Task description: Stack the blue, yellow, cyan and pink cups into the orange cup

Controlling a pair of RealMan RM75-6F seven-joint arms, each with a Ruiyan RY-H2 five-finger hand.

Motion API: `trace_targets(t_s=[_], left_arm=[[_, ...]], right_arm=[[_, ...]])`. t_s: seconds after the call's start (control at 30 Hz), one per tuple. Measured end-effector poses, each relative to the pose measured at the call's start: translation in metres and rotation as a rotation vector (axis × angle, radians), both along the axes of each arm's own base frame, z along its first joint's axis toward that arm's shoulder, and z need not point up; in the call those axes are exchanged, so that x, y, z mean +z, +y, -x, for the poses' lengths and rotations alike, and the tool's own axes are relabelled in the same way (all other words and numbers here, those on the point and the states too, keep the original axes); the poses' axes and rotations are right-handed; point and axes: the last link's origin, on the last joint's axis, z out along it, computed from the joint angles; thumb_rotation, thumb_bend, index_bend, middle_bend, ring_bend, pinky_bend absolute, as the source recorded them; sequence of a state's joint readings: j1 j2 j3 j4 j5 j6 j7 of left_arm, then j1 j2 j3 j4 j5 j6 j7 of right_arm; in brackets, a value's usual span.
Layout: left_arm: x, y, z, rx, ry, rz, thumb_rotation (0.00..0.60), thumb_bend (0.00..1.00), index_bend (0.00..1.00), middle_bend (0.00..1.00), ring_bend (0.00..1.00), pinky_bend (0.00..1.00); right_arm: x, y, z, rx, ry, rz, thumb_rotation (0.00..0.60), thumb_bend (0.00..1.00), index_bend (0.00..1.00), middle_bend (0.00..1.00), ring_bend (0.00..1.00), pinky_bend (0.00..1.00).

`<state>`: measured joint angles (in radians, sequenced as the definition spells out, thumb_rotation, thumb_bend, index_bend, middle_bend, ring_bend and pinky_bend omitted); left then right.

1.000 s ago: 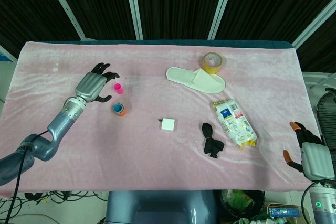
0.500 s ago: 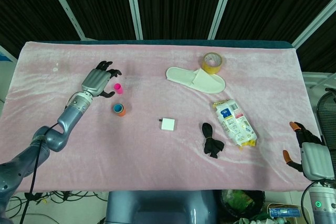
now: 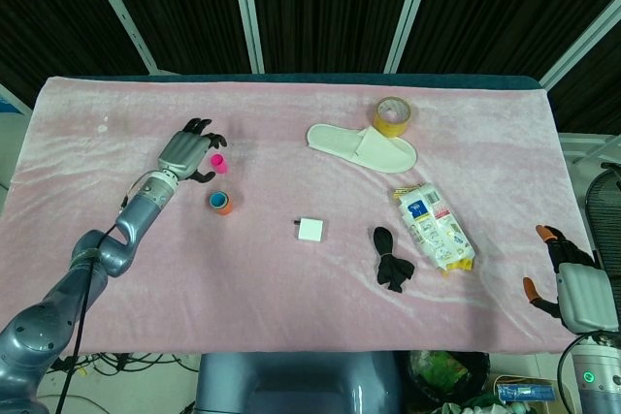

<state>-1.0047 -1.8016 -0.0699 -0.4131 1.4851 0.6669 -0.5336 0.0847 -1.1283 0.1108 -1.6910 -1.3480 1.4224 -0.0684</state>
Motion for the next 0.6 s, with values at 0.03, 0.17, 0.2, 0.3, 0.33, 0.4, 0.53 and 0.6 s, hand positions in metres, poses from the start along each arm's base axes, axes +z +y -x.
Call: trace_targets(t_s=[0.03,0.17,0.2,0.3,0.33,0.4,0.53,0.6], left_arm=[[-0.001,0.0,0.0,0.001,0.001,0.002,0.6,0.3,0.32,0.36,0.0,0.0],[-0.005,0.001,0.0,0.005,0.008,0.005,0.6,0.32,0.35,0.38,0.0,0.0],[-0.005,0.001,0.001,0.007,0.011,0.005,0.6,0.32,0.35,0.38,0.0,0.0],[-0.007,0.002,0.002,0.015,0.018,0.004,0.6,0.32,0.35,0.38,0.0,0.0],[-0.007,0.002,0.002,0.018,0.019,0.004,0.6,0.32,0.35,0.38,0.0,0.0],[-0.008,0.002,0.003,0.025,0.019,0.005,0.6,0.32,0.35,0.38,0.0,0.0],[-0.01,0.003,0.004,0.035,0.026,0.007,0.6,0.32,0.36,0.39,0.0,0.0],[-0.012,0.003,0.004,0.039,0.026,0.009,0.6,0.32,0.36,0.39,0.0,0.0]], right_arm=[[0.0,0.0,0.0,0.0,0.0,0.0,0.6,0.3,0.14,0.1,0.17,0.24],[0.0,0.0,0.0,-0.002,-0.003,0.0,0.6,0.3,0.14,0.1,0.17,0.24],[0.0,0.0,0.0,-0.002,-0.003,0.0,0.6,0.3,0.14,0.1,0.17,0.24],[0.0,0.0,0.0,-0.002,-0.003,0.0,0.6,0.3,0.14,0.1,0.17,0.24],[0.0,0.0,0.001,-0.003,-0.004,0.0,0.6,0.3,0.14,0.1,0.17,0.24],[0.0,0.0,0.001,-0.003,-0.004,-0.001,0.6,0.3,0.14,0.1,0.17,0.24],[0.0,0.0,0.0,-0.004,-0.006,-0.002,0.6,0.3,0.14,0.1,0.17,0.24],[0.0,0.0,0.001,-0.005,-0.006,-0.002,0.6,0.3,0.14,0.1,0.17,0.24]])
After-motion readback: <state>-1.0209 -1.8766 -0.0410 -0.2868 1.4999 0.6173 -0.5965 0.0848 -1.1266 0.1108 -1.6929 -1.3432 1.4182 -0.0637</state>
